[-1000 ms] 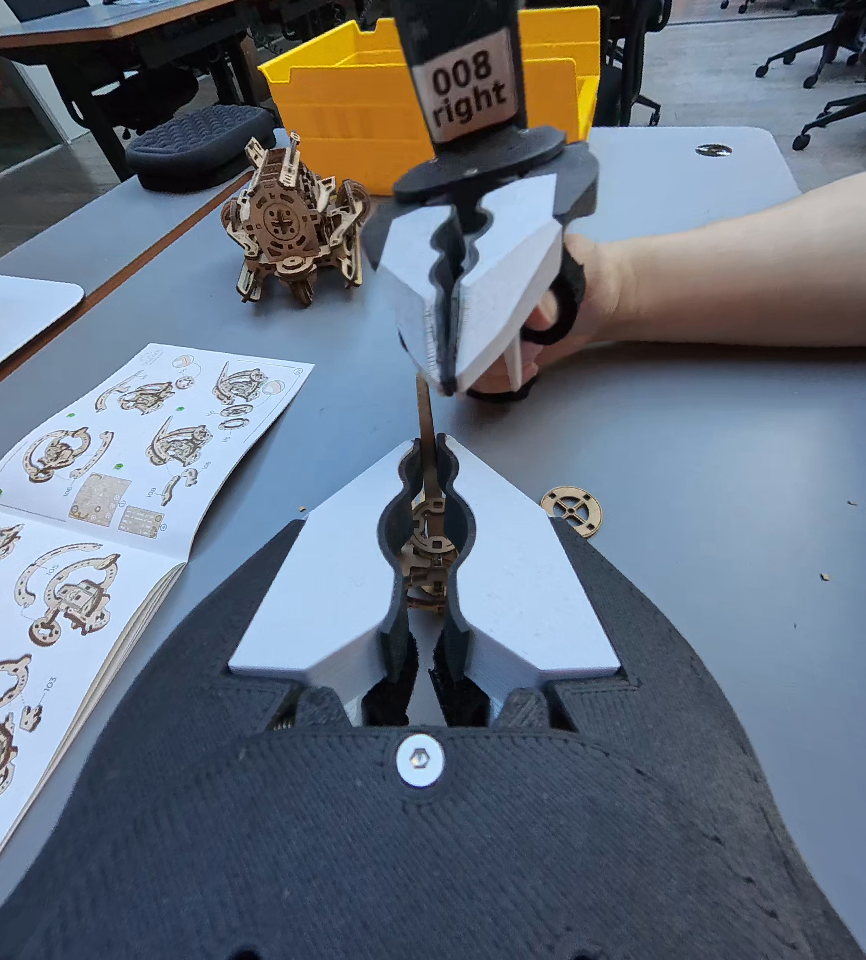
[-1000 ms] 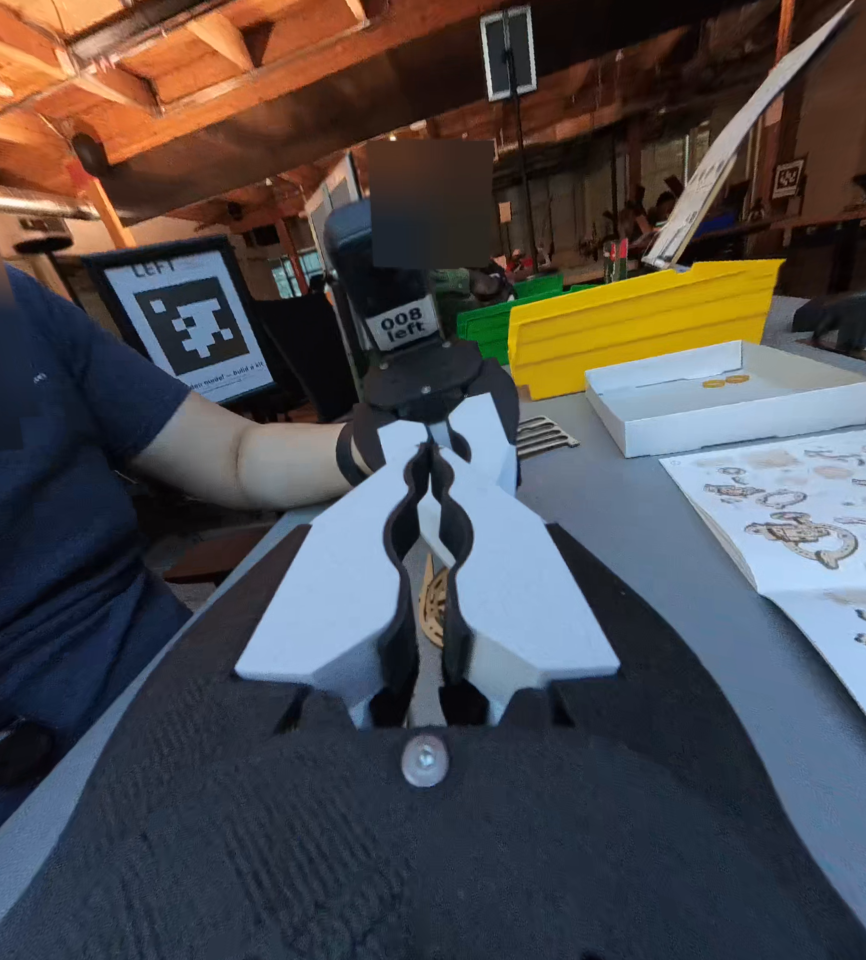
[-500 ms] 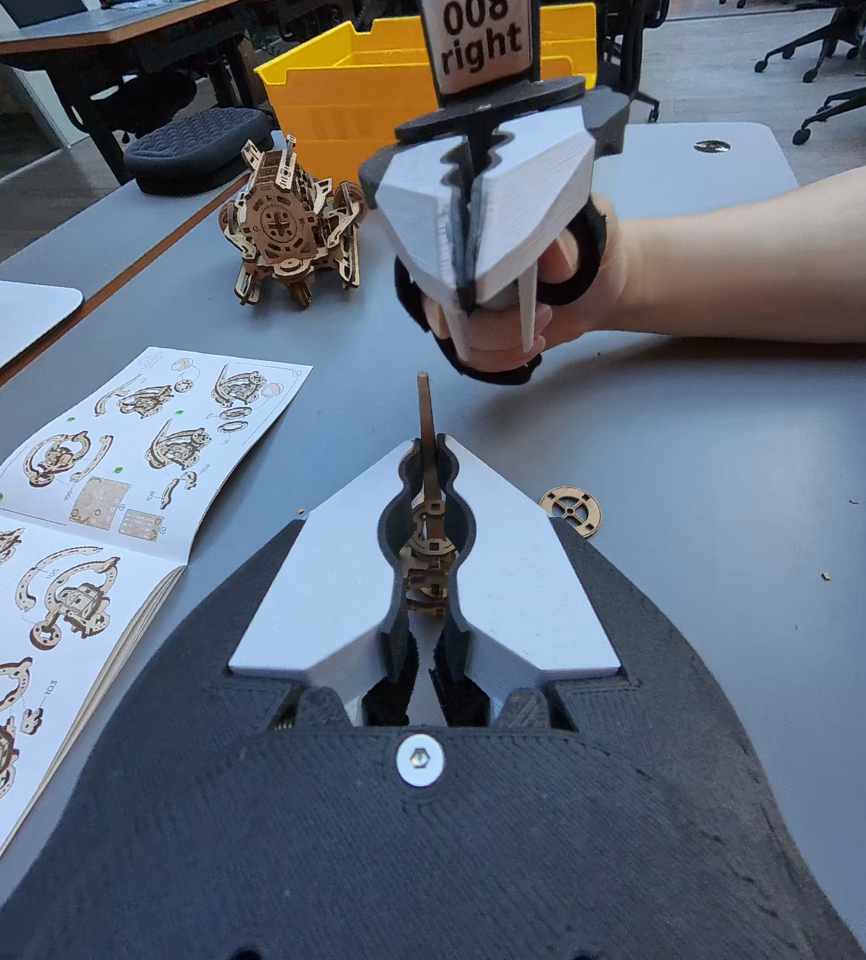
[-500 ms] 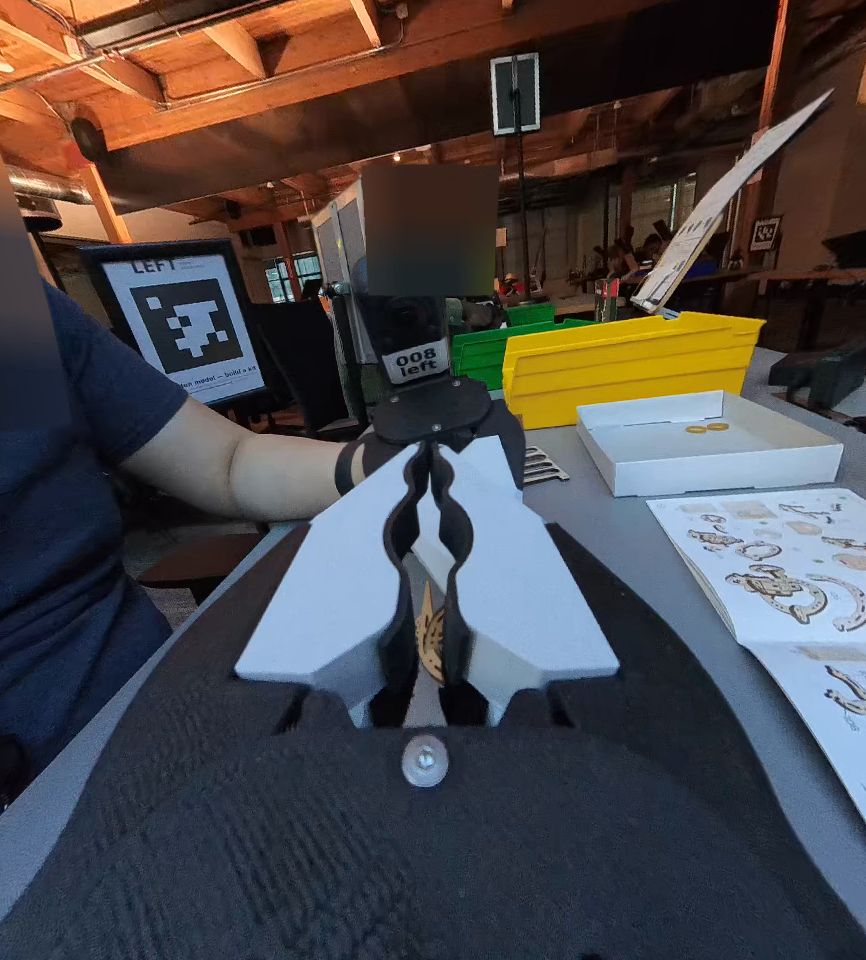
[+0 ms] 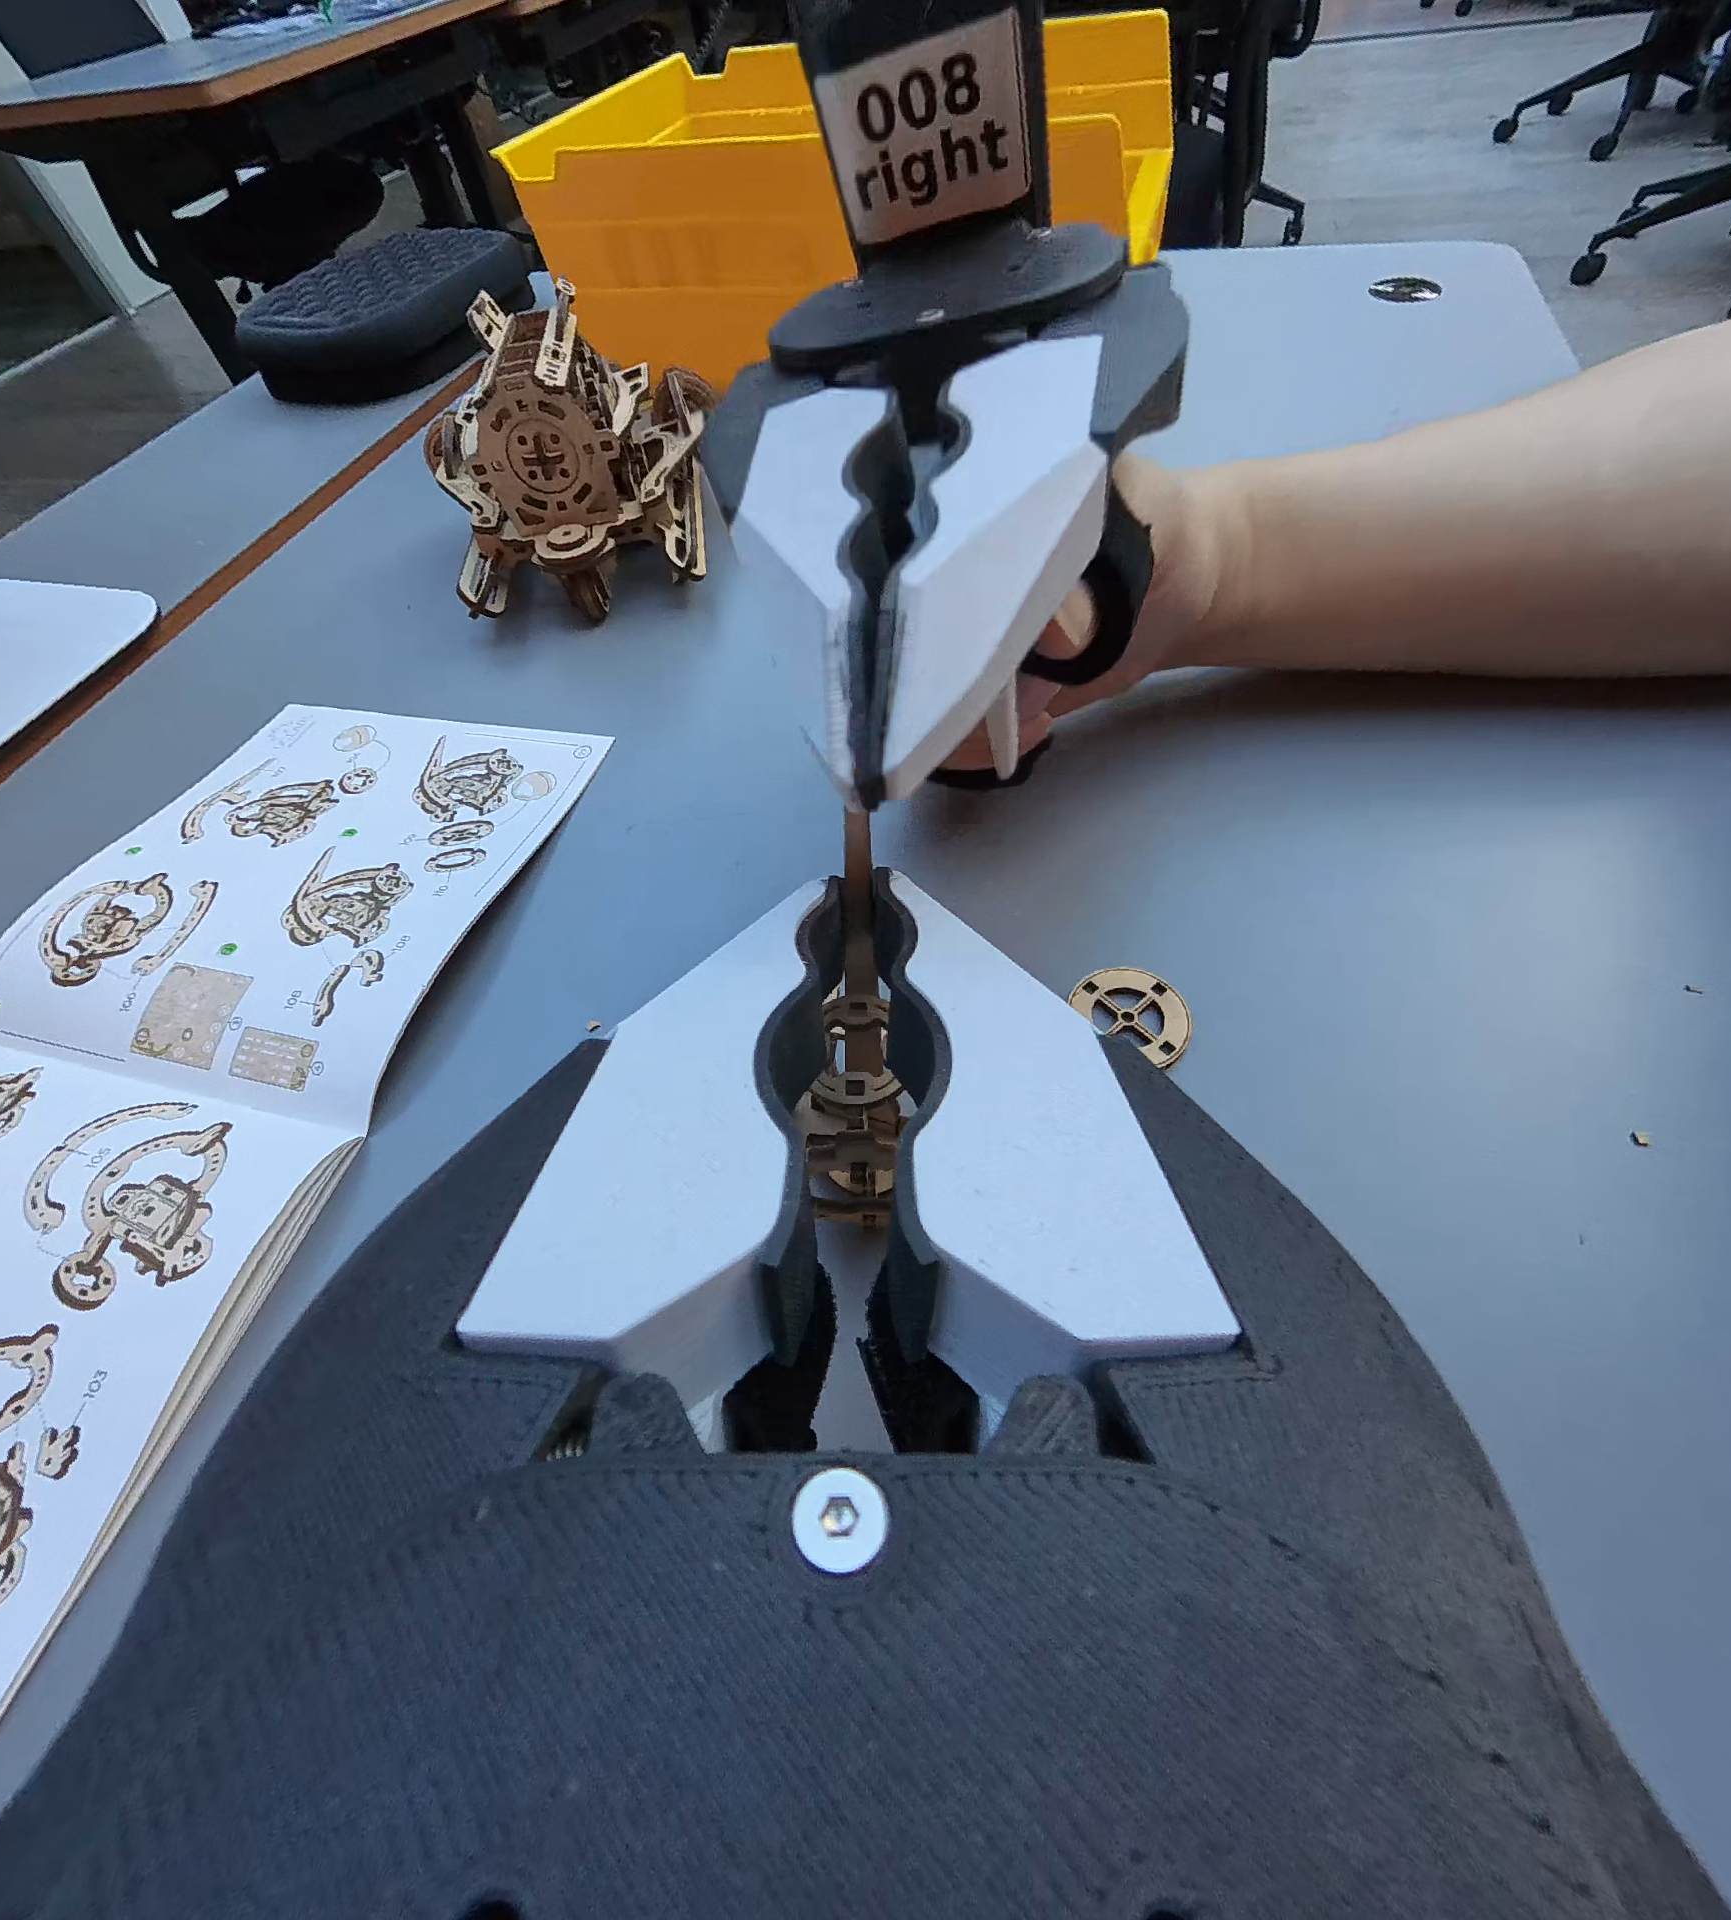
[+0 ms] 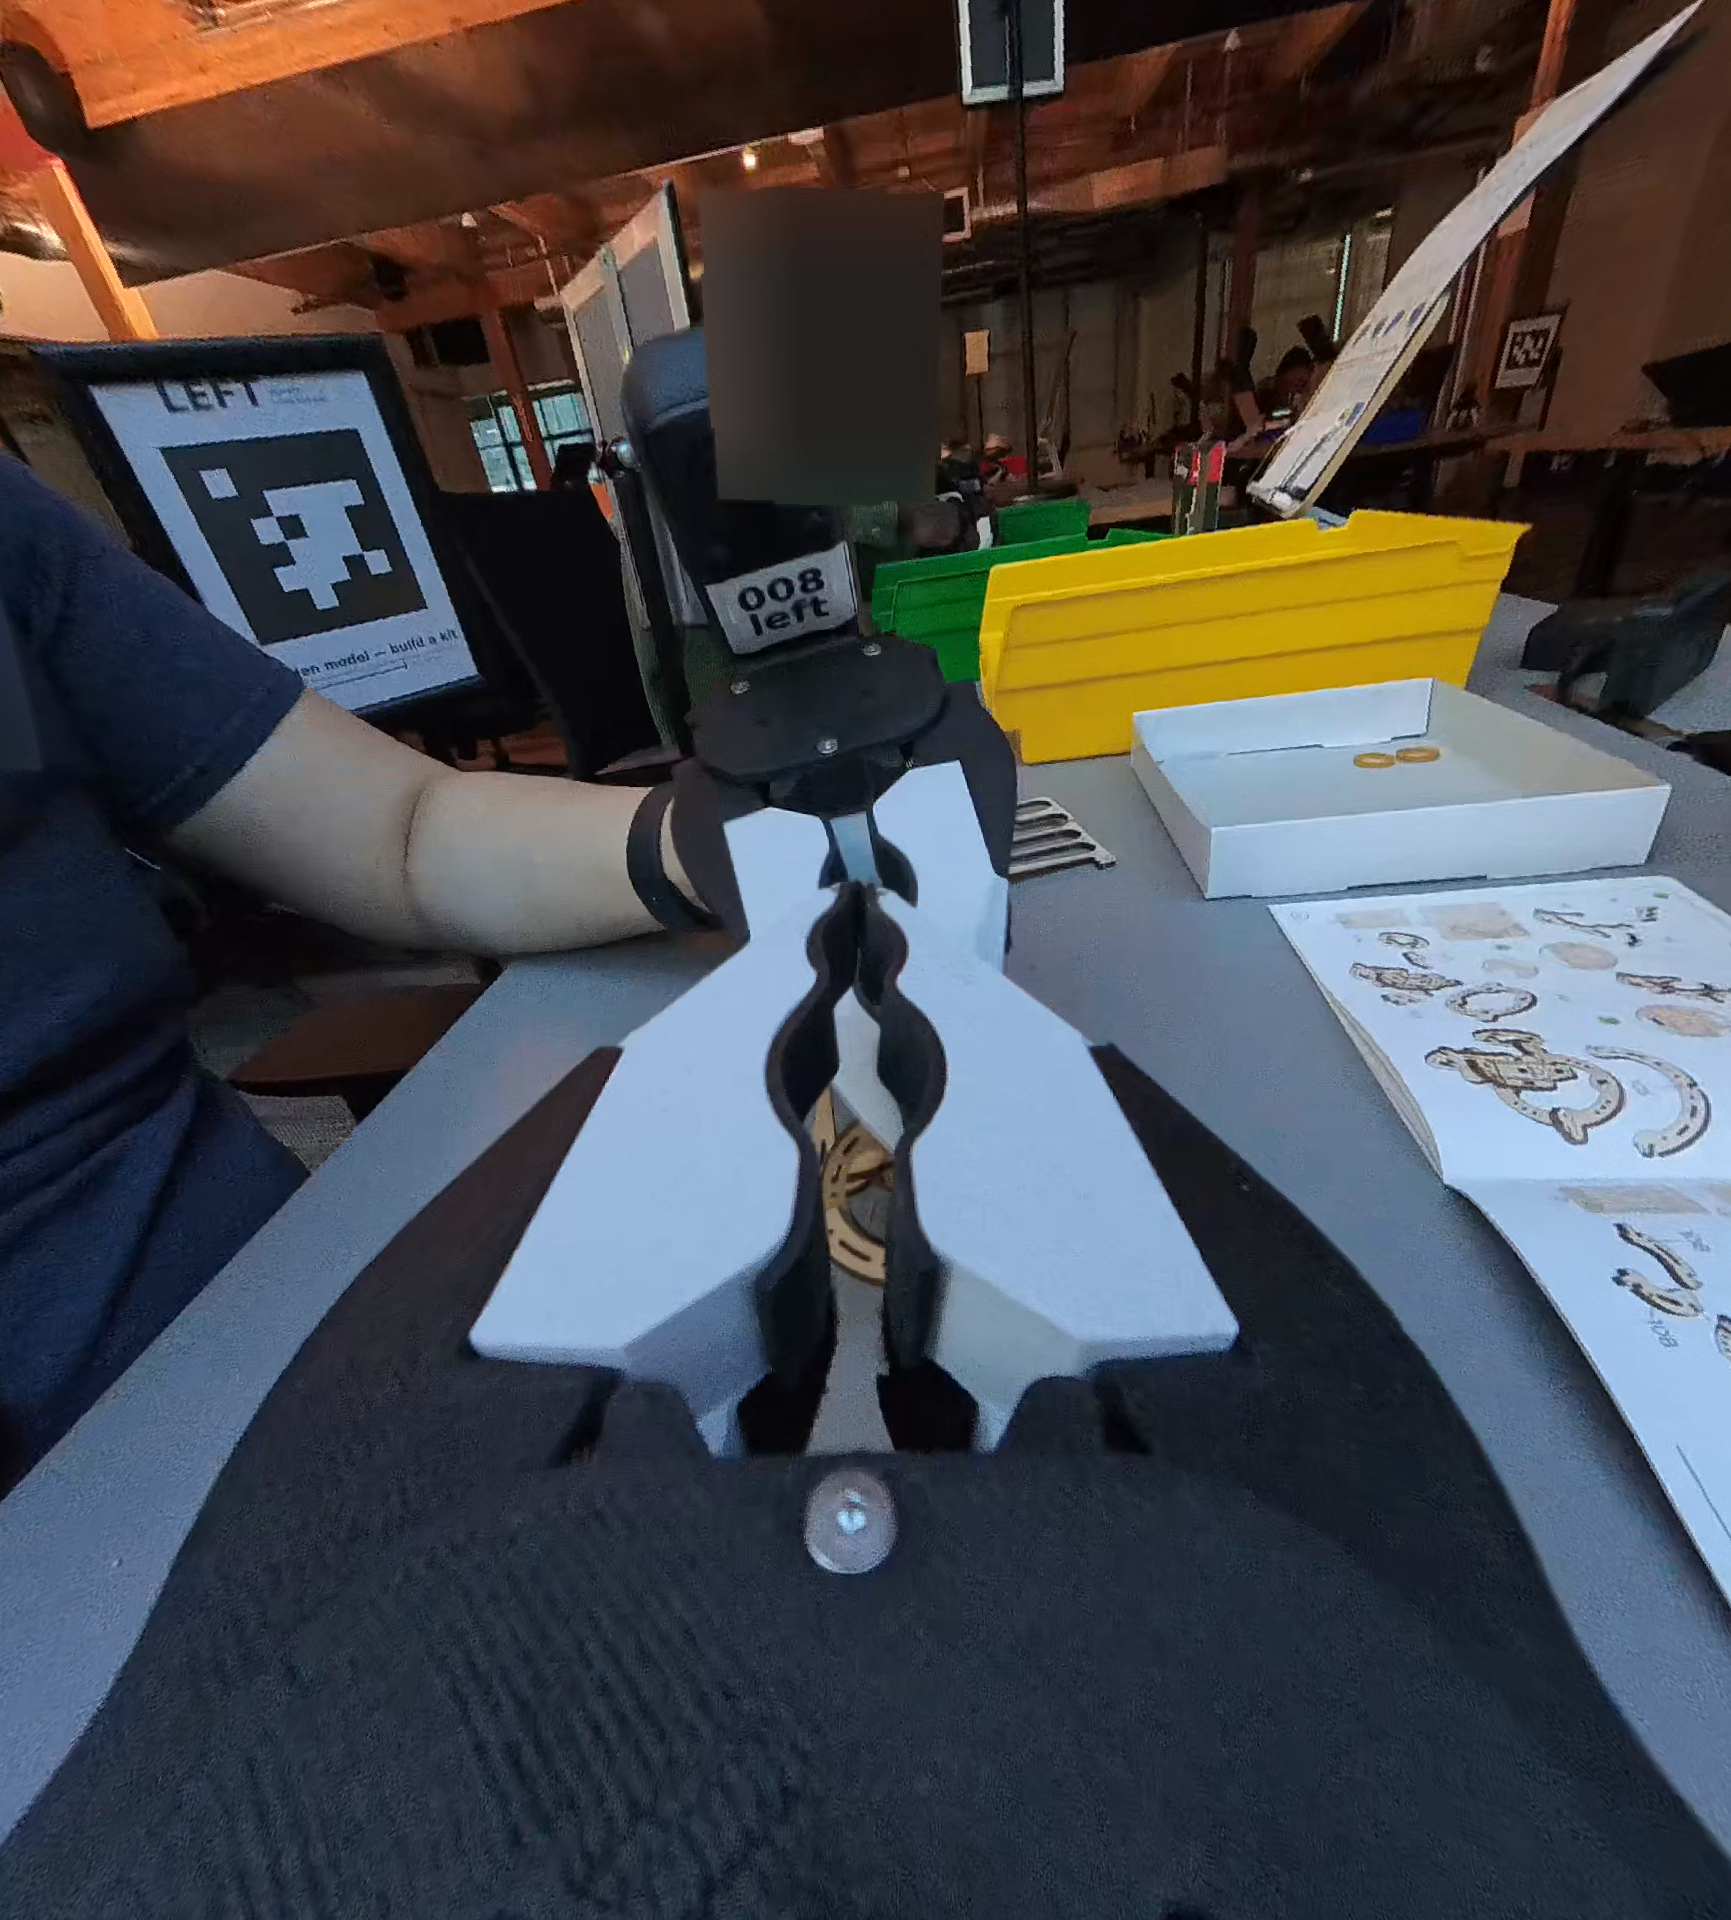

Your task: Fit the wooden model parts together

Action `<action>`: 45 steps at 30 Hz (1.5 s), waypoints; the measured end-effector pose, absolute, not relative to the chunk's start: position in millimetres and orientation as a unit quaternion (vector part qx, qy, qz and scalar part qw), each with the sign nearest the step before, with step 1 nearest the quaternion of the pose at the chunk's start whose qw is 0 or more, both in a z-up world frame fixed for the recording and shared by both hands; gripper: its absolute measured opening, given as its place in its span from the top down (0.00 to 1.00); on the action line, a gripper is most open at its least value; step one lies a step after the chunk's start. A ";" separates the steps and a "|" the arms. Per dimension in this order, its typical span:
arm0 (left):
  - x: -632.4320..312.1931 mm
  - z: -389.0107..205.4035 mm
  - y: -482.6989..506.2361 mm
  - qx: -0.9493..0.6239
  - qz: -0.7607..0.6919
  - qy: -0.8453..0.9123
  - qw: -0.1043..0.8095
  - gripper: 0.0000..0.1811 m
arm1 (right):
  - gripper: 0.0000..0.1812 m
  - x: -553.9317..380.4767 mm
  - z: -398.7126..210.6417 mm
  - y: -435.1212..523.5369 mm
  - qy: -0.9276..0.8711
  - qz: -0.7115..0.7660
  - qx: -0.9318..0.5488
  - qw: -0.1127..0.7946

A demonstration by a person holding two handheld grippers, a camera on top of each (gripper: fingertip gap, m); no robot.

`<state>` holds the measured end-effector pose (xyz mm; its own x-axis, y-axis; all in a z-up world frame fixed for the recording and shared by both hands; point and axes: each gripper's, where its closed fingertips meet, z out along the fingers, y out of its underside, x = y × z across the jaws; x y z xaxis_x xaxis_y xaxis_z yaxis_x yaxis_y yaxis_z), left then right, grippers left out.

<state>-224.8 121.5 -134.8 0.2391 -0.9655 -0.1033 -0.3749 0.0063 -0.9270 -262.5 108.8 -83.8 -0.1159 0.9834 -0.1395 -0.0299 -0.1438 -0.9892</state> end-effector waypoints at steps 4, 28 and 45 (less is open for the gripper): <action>-225.7 -134.6 123.1 -0.633 -0.315 0.527 0.472 0.98 | 1.00 -264.5 -76.5 107.4 -0.490 0.558 -0.487 0.459; -227.2 -134.2 125.0 -0.637 -0.329 0.515 0.470 0.98 | 1.00 -262.6 -73.7 112.8 -0.442 0.600 -0.493 0.448; -229.0 -134.0 125.7 -0.638 -0.328 0.513 0.472 0.98 | 1.00 -260.6 -83.7 127.4 -0.484 0.430 -0.506 0.570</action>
<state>-229.0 125.7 -134.0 0.2595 -0.9636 -0.0648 -0.3450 -0.0298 -0.9381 -260.6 127.4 -83.7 0.1609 0.9799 0.1176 -0.0003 0.1192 -0.9929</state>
